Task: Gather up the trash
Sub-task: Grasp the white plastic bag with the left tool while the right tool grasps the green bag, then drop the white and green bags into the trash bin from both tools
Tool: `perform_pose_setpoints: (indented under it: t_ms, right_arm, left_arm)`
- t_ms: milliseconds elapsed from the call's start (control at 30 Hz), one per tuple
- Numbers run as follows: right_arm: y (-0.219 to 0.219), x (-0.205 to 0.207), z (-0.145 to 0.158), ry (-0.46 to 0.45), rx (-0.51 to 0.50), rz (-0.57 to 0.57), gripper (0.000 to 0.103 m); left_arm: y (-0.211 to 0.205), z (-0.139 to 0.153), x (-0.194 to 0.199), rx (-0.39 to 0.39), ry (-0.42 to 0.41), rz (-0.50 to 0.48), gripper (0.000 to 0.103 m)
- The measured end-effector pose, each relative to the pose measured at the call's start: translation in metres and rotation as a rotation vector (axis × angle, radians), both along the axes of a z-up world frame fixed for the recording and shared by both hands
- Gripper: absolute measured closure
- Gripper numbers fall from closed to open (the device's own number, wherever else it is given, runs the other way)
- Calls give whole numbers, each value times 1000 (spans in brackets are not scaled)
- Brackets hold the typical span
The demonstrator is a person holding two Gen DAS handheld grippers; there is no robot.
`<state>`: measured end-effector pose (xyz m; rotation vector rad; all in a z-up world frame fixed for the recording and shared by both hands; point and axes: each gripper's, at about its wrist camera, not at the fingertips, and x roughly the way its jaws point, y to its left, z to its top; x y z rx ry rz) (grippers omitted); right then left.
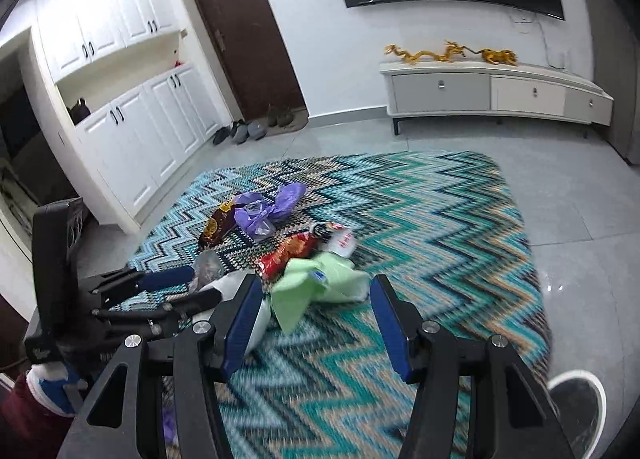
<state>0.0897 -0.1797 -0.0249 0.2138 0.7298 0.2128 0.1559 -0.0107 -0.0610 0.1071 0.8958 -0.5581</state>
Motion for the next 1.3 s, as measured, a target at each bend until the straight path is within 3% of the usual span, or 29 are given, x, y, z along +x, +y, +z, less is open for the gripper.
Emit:
perform_pose_setpoints:
  t_ms: [200, 233, 300, 333, 400, 533, 700, 967, 1167, 1300]
  right_arm:
    - [20, 35, -27, 55, -46, 31, 49]
    - [23, 38, -31, 65, -53, 33, 49]
    - [25, 43, -40, 89, -80, 33, 66]
    - [25, 43, -42, 94, -86, 30, 67]
    - [20, 37, -42, 85, -77, 32, 79]
    - [10, 26, -38, 70, -33, 30, 80]
    - [-3, -1, -25, 25, 34, 30, 81]
    - [-33, -68, 14, -86, 95, -2, 81]
    - [-80, -112, 31, -143, 111, -90, 80]
    - [-122, -143, 32, -161, 108, -182, 80]
  left_arm:
    - [-16, -14, 7, 22, 27, -66, 49]
    - [-18, -13, 7, 23, 26, -71, 53]
    - [-22, -13, 5, 23, 30, -89, 59]
    - [-23, -13, 4, 22, 33, -98, 64]
    - [-24, -12, 0, 21, 32, -111, 72]
    - [-22, -9, -10, -2, 23, -92, 88]
    - [-17, 3, -29, -12, -13, -76, 90]
    - [-9, 47, -64, -44, -110, -33, 90]
    - [-27, 70, -80, -59, -146, -33, 91]
    - [-56, 81, -93, -78, -137, -103, 91]
